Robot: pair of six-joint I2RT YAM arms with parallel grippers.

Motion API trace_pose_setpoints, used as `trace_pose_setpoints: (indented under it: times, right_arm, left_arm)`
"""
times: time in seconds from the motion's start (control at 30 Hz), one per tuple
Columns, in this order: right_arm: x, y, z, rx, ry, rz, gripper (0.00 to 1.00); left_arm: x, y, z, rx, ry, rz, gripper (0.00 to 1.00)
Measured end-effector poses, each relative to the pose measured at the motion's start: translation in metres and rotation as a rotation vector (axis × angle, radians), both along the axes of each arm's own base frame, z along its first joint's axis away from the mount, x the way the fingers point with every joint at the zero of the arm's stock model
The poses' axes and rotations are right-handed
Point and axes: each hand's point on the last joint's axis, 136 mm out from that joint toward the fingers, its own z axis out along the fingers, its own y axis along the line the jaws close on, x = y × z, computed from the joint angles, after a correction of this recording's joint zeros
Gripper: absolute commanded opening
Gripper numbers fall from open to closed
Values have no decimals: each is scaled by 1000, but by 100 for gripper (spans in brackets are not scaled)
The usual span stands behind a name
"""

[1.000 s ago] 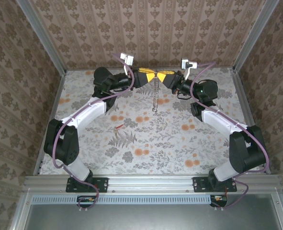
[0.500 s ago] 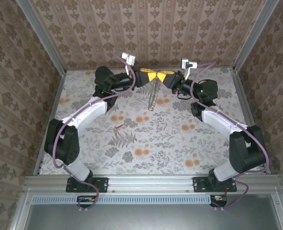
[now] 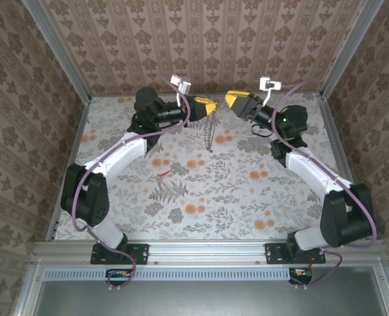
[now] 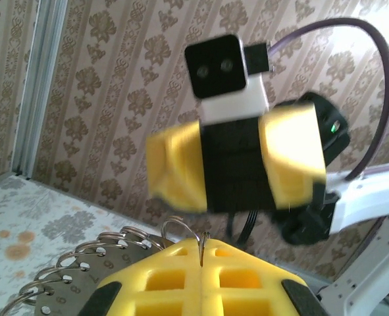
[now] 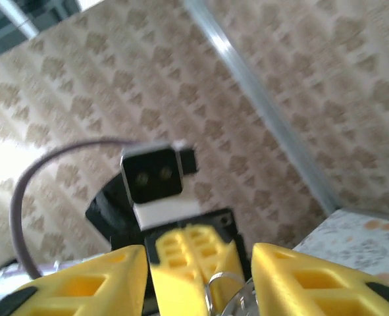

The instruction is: Put the keys on the keyring

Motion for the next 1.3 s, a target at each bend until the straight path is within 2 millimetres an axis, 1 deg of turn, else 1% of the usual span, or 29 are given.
trace_pose_setpoints:
  times: [0.07, 0.13, 0.2, 0.23, 0.33, 0.4, 0.47, 0.57, 0.67, 0.77, 0.87, 1.1, 1.3]
  right_arm:
    - [3, -27, 6, 10, 7, -94, 54]
    - [5, -50, 5, 19, 31, -171, 55]
    - [8, -66, -6, 19, 75, -230, 55]
    - [10, -71, -16, 14, 107, -248, 55]
    - [14, -73, -49, -15, 204, -266, 55]
    - [15, -73, -75, -36, 276, -267, 55]
    - [15, -73, -96, -53, 330, -268, 56]
    - [13, -73, -120, -73, 388, -268, 58]
    - [9, -72, -134, -83, 421, -256, 58]
    - [6, -69, -139, -88, 433, -239, 59]
    - [3, -64, -139, -92, 430, -215, 59]
    - [-8, -52, -128, -98, 390, -158, 59]
    - [-13, -42, -121, -97, 361, -125, 59]
  left_arm:
    - [4, 3, -2, 2, -51, 22, 0]
    - [7, 5, -5, 3, -102, 39, 0]
    - [9, 8, -7, 6, -149, 51, 0]
    - [9, 8, -7, 5, -175, 55, 0]
    - [7, 9, -3, -14, -268, 63, 0]
    - [4, 8, -3, -28, -323, 65, 0]
    - [0, 7, -4, -40, -371, 66, 0]
    - [-6, 4, -6, -56, -436, 67, 0]
    - [-12, 2, -3, -80, -491, 66, 0]
    - [-19, 0, 4, -111, -544, 68, 0]
    - [-23, 0, 7, -133, -579, 72, 0]
    - [-28, -2, 7, -148, -610, 70, 0]
    - [-26, -2, 4, -146, -601, 85, 0]
